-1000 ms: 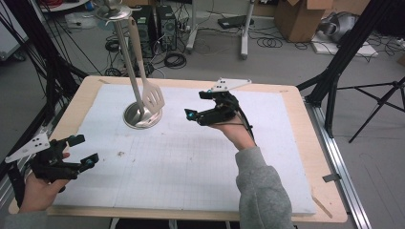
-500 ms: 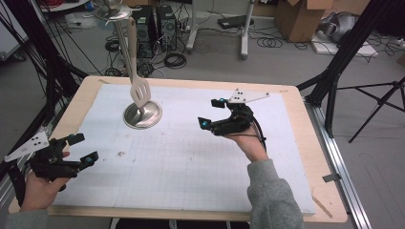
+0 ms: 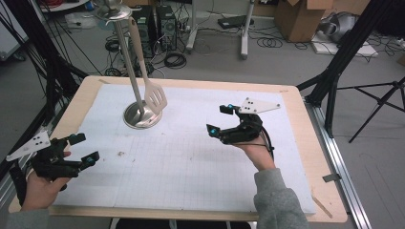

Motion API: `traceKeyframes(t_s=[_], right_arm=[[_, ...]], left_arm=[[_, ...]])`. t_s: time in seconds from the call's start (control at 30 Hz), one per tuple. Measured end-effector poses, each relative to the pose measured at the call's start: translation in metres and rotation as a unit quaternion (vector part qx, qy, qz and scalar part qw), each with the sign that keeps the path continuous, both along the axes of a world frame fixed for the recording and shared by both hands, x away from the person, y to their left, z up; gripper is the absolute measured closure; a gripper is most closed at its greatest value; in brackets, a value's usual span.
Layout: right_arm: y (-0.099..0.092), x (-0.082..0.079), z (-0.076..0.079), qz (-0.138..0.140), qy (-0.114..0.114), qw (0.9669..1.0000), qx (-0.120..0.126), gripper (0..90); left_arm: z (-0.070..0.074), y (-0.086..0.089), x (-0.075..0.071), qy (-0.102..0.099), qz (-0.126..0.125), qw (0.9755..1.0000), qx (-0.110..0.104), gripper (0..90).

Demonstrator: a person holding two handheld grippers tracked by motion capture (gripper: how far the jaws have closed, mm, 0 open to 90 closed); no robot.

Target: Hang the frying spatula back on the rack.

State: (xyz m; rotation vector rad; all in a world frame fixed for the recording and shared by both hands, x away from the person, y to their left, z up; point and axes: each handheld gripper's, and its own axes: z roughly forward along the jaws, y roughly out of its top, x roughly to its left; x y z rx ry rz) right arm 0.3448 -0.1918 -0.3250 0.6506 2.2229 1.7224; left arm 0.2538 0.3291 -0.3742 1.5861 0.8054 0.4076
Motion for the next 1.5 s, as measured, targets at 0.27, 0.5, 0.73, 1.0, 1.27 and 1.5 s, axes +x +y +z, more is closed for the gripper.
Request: traceKeyframes(t_s=[0.27,0.5,0.73,1.0,1.27,1.5], right_arm=[[-0.016,-0.007,-0.013,-0.013,0.003,0.9999,0.006,12.9],[-0.030,-0.013,-0.020,-0.025,0.000,0.9995,0.018,12.9],[-0.037,-0.020,-0.025,-0.027,-0.004,0.9993,0.026,12.9],[-0.049,-0.027,-0.030,-0.036,-0.006,0.9984,0.043,12.9],[-0.073,-0.032,-0.037,-0.055,-0.001,0.9966,0.061,12.9],[-0.092,-0.041,-0.042,-0.070,-0.005,0.9944,0.079,12.9]], left_arm=[[0.000,0.000,0.001,0.000,0.000,1.0000,-0.001,1.8],[0.000,0.000,0.001,-0.001,0.000,1.0000,-0.003,1.8],[-0.001,-0.001,0.001,0.001,-0.002,1.0000,0.001,1.8],[-0.002,0.000,0.001,0.002,0.001,1.0000,-0.001,1.8],[-0.001,0.004,0.000,-0.002,0.008,1.0000,-0.005,1.8],[0.000,0.005,0.000,-0.003,0.010,0.9999,-0.009,1.8]])
